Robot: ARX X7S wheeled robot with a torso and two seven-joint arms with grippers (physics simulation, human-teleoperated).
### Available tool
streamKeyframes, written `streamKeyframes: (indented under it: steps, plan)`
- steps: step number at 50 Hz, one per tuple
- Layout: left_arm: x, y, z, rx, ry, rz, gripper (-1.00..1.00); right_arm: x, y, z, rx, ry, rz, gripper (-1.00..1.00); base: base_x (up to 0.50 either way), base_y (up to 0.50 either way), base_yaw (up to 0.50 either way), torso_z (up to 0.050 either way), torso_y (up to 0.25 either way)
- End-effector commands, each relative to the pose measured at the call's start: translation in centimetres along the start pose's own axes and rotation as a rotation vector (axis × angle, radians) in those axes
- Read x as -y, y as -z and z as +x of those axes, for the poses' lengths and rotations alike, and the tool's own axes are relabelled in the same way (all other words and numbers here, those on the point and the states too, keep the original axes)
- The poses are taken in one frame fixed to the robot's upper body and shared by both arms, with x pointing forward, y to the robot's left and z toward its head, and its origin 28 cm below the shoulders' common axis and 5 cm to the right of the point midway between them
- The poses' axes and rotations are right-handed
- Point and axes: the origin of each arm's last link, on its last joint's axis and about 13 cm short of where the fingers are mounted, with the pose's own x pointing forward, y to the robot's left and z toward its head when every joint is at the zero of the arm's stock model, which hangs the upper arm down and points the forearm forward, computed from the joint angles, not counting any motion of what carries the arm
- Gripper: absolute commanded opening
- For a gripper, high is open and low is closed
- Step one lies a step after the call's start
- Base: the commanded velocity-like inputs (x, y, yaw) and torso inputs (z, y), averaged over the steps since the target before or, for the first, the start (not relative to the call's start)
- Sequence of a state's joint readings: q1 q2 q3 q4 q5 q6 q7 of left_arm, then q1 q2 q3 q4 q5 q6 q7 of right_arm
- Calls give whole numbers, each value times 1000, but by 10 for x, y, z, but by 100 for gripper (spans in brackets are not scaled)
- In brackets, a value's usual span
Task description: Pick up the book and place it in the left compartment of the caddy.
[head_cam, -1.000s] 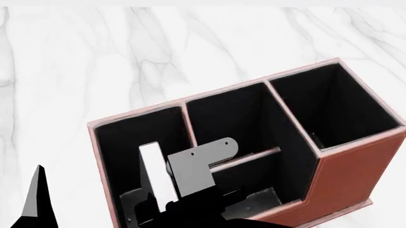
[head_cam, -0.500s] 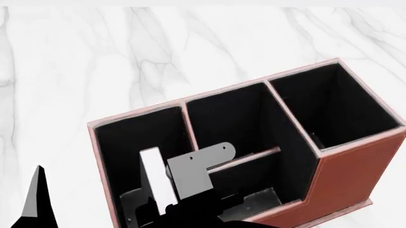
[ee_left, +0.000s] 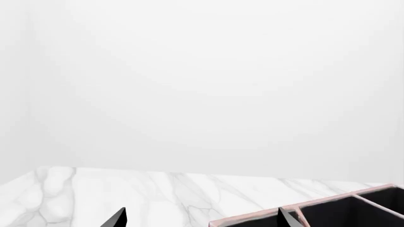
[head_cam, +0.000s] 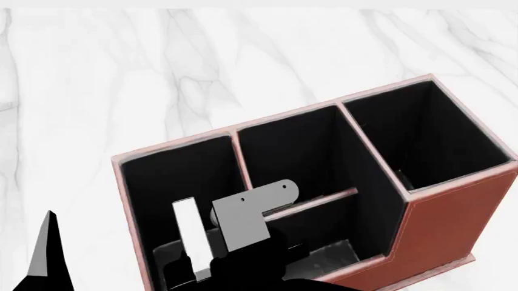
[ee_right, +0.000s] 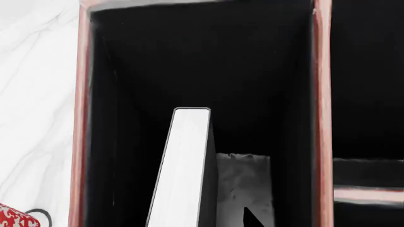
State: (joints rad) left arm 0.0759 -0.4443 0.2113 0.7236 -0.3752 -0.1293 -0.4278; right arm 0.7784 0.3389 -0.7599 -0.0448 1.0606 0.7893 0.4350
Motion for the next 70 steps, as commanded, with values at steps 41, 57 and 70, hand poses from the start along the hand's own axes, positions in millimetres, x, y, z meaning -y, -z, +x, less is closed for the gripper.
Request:
streamKeyframes:
  steps: [41, 57, 70]
  plan:
    - [3, -4, -1, 9, 11, -1, 100, -6, -43, -63, 216, 20, -1, 100, 0, 0, 0, 0, 0]
    - [3, -7, -1, 15, 16, 0, 100, 2, -55, -89, 394, 133, -28, 100, 0, 0, 0, 0, 0]
    - [2, -9, -2, 19, 11, 0, 100, 5, -37, -102, 638, 363, -192, 100, 0, 0, 0, 0, 0]
